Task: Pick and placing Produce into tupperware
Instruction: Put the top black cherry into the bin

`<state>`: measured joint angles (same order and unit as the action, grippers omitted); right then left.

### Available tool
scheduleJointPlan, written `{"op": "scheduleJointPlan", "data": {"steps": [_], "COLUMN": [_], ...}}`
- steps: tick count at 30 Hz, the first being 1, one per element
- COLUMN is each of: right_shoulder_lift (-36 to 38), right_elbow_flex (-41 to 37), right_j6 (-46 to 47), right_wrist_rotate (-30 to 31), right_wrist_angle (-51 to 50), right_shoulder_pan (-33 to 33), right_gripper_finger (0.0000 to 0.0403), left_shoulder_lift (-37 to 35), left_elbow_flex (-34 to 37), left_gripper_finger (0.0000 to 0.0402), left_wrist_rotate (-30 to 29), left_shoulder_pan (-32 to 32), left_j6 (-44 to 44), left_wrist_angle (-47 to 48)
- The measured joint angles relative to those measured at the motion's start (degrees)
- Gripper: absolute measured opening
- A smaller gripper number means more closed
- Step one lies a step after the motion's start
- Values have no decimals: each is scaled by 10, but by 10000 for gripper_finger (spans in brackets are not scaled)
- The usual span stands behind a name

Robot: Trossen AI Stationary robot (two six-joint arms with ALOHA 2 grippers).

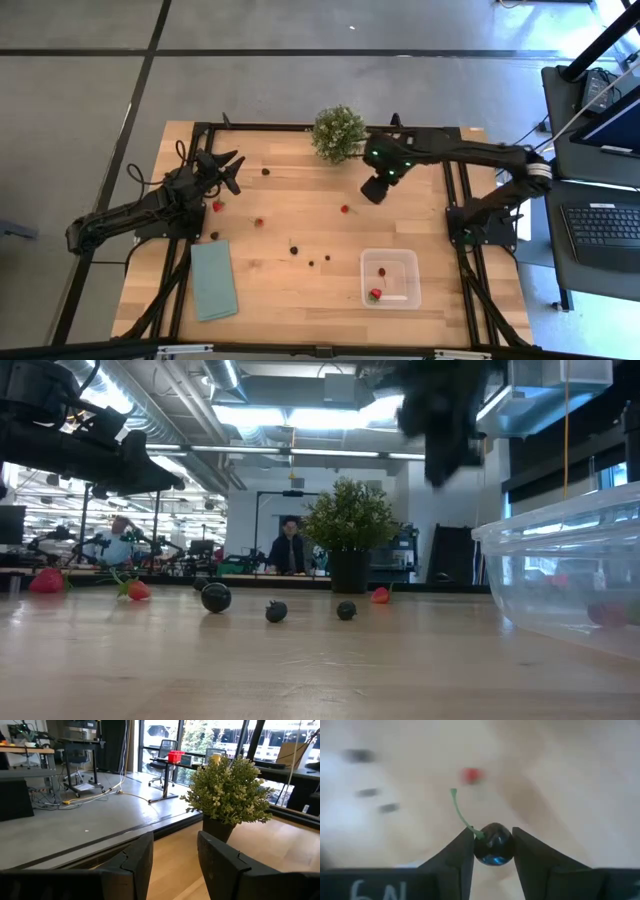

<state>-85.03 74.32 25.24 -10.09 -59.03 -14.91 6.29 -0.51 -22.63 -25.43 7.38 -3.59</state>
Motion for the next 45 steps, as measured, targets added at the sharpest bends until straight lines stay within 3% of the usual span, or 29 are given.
{"op": "scheduleJointPlan", "data": {"steps": [8, 14, 19, 26, 33, 45], "right_shoulder_lift": [64, 41, 4, -66, -120, -135], "right_elbow_flex": [61, 56, 27, -20, -67, -120], "right_j6": [40, 123, 190, 247, 274, 317], "right_wrist_rotate": [-9, 49, 94, 102, 65, 59], "right_wrist_angle": [-29, -25, -28, 6, 119, 152], "right_shoulder_pan": [167, 308, 385, 431, 443, 443], "right_gripper_finger": [118, 118, 118, 118, 118, 120], "left_shoulder_lift": [0, 0, 0, 0, 0, 0], "left_elbow_flex": [0, 0, 0, 0, 0, 0], "left_gripper_finger": [145, 145, 145, 145, 145, 145], "left_wrist_rotate": [0, 0, 0, 0, 0, 0], "left_shoulder_pan": [0, 0, 0, 0, 0, 0], "left_j6": [0, 0, 0, 0, 0, 0], "left_wrist_angle": [0, 0, 0, 0, 0, 0]}}
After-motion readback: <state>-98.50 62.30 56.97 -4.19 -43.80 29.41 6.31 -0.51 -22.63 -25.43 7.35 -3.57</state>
